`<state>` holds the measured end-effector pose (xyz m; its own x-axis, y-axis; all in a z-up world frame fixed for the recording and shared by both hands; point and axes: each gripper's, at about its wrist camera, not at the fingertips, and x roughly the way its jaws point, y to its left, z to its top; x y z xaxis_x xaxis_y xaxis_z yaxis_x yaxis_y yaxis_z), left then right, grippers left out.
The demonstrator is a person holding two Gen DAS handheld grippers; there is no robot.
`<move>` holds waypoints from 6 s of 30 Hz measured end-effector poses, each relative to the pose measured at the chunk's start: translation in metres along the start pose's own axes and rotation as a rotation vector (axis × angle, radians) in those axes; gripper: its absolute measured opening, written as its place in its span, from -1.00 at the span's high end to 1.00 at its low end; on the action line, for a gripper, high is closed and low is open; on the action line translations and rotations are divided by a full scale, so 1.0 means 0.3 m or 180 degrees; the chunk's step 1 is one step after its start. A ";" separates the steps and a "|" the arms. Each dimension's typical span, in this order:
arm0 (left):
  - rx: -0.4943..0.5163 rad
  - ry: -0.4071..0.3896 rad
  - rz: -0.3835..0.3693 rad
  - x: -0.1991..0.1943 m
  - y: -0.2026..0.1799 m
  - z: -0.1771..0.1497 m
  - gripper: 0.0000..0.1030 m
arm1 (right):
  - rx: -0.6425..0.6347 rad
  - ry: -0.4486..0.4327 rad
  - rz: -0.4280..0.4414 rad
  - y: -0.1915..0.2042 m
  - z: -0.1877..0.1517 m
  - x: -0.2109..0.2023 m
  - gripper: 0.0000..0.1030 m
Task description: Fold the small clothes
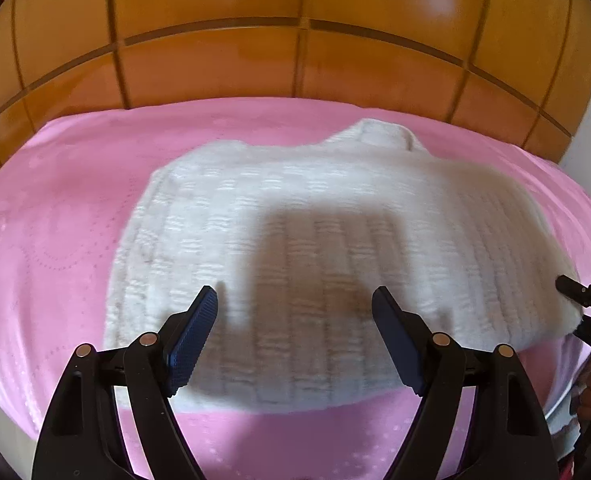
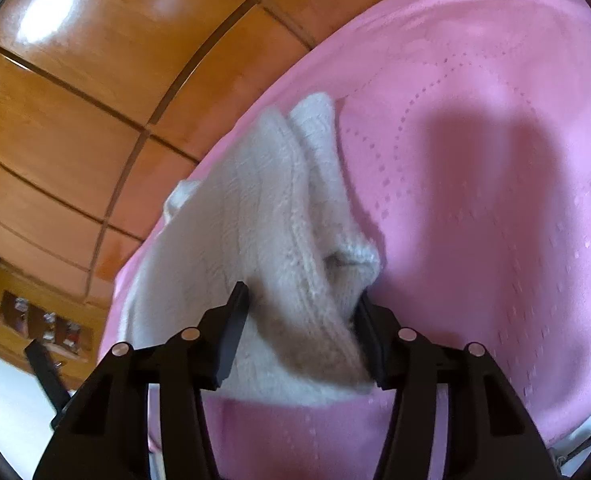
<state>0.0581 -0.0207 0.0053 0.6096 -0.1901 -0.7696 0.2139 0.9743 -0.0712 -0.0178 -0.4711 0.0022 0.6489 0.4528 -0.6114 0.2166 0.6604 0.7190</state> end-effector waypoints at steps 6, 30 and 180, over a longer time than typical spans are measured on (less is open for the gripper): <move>0.0106 0.0080 -0.0227 0.022 -0.065 0.011 -0.46 | 0.0220 -0.0013 0.0219 -0.041 0.011 -0.002 0.01; -0.0701 0.0230 -0.1024 0.036 0.182 0.059 0.41 | -0.1066 0.0278 0.0583 0.614 -0.035 0.107 0.66; -0.0828 -0.0087 -0.0438 0.070 0.535 0.066 -0.48 | -0.1123 0.1236 0.0626 0.678 0.037 0.777 -0.95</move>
<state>0.1204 0.1292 -0.0095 0.6095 -0.3224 -0.7243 0.0953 0.9368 -0.3368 0.1854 -0.2378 0.0097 0.3217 0.7310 -0.6018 -0.1820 0.6715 0.7183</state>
